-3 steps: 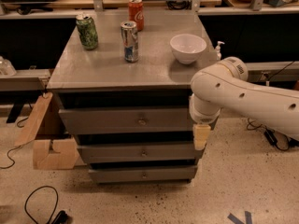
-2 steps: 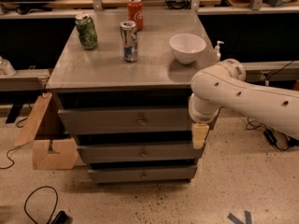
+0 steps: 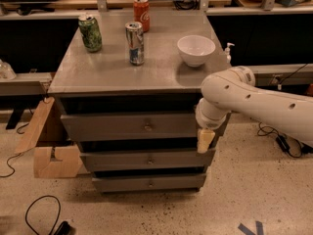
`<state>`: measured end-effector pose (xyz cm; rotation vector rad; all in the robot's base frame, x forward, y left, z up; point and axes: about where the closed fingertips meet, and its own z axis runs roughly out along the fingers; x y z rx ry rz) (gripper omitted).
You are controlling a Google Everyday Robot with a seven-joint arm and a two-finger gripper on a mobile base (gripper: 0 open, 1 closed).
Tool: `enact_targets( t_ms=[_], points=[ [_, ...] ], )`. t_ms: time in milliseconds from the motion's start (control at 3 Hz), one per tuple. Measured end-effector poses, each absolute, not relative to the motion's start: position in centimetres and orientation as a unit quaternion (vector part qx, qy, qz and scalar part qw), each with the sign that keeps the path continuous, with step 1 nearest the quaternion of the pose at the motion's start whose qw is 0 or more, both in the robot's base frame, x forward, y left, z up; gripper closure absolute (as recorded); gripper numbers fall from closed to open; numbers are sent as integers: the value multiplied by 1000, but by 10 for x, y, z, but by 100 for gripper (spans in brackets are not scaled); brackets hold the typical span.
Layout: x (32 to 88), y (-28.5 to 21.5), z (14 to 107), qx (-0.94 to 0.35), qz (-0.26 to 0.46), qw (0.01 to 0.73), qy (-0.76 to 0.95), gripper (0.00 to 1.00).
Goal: Open top drawer
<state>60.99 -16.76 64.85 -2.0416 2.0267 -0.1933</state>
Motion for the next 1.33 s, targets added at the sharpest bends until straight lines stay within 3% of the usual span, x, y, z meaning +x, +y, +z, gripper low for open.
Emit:
enact_targets(
  t_ms=[1000,1333],
  points=[
    [583,-186,685,-698,-59,159,696,86],
    [577,-188,688,-697,-59,160,697,100]
  ],
)
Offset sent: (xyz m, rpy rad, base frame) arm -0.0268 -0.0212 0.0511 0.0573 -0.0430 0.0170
